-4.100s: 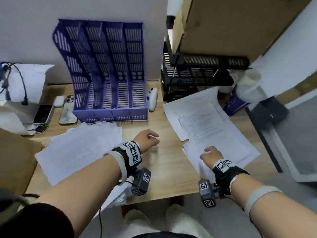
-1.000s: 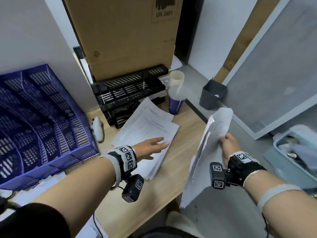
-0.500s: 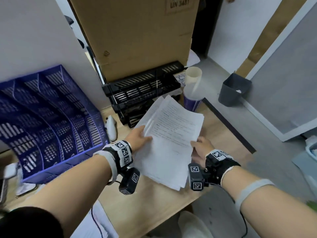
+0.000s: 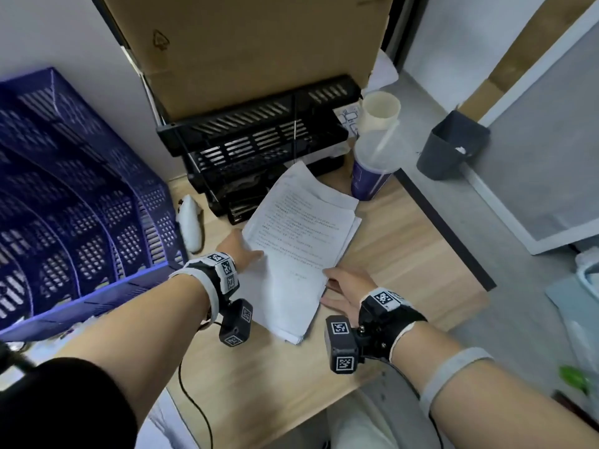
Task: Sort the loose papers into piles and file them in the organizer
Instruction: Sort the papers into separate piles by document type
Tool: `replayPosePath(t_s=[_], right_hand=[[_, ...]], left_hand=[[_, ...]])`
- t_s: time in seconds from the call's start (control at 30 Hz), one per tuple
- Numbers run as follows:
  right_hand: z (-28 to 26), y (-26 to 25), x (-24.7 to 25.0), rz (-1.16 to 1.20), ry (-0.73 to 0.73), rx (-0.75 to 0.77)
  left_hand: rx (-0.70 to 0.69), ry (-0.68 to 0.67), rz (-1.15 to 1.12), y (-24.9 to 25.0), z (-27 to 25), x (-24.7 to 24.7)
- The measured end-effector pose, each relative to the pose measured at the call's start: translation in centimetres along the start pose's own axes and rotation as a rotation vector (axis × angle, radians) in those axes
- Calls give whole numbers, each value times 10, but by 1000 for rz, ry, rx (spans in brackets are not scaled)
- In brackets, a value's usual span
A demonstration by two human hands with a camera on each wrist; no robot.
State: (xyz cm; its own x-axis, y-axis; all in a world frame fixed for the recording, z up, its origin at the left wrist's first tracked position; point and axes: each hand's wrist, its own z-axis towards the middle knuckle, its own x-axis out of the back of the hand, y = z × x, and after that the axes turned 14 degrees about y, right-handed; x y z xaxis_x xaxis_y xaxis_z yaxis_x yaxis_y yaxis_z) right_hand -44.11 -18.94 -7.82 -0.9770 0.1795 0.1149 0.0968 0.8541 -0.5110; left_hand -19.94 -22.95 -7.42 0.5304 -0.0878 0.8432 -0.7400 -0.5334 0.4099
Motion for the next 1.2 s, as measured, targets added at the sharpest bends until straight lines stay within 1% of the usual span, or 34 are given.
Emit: replayPosePath(t_s=[0.07, 0.17, 0.2, 0.27, 0.3, 0.33, 0.4, 0.47, 0.53, 0.6, 0.7, 0.73, 0.83, 0.9, 0.93, 0.97, 1.0, 1.03, 1.07, 1.1, 1.17, 1.2], right_hand=[[6, 1, 1, -78, 24, 56], [9, 0, 7, -244, 108, 180], [11, 1, 12, -271, 142, 219], [14, 2, 14, -258, 163, 272], [9, 1, 12, -245, 141, 277], [2, -1, 7, -231, 90, 266], [-18, -4, -11, -197, -44, 240], [-40, -6, -36, -182, -142, 234], [-59, -3, -66, -251, -197, 297], [-80, 6, -98, -348, -280, 363], [-114, 28, -146, -471, -443, 465], [-126, 38, -162, -512, -493, 506], [-156, 71, -205, -637, -607, 632], [-160, 98, -229, -760, -661, 635], [-157, 112, -239, -852, -675, 618], [-157, 125, -245, -974, -669, 613], [-154, 137, -251, -1110, -626, 629], [-152, 147, -254, -1247, -555, 657], [-153, 154, -254, -1338, -495, 685], [-152, 159, -254, -1379, -443, 696], [-149, 168, -257, -1382, -378, 706], [-149, 170, -259, -1357, -370, 700]], left_hand=[[-34, -46, -50, -5, -5, 0], [-67, -113, -281, -19, -20, 5], [-48, -133, -376, -24, -26, 7], [48, -157, -582, -36, -43, 19], [106, -162, -679, -43, -52, 28], [155, -166, -744, -51, -61, 36], [190, -191, -817, -72, -78, 52], [195, -209, -817, -95, -99, 68], [242, -160, -813, -120, -122, 86], [320, -57, -863, -146, -147, 104], [449, 160, -948, -198, -183, 124], [488, 231, -940, -218, -197, 128], [572, 356, -858, -278, -235, 131], [621, 378, -727, -311, -253, 127], [658, 367, -632, -326, -259, 124], [708, 348, -528, -342, -264, 119], [761, 313, -444, -355, -269, 112], [817, 282, -405, -368, -272, 105], [862, 271, -418, -378, -275, 100], [902, 274, -462, -390, -274, 90], [910, 304, -560, -401, -271, 83], [899, 321, -615, -404, -269, 82]])
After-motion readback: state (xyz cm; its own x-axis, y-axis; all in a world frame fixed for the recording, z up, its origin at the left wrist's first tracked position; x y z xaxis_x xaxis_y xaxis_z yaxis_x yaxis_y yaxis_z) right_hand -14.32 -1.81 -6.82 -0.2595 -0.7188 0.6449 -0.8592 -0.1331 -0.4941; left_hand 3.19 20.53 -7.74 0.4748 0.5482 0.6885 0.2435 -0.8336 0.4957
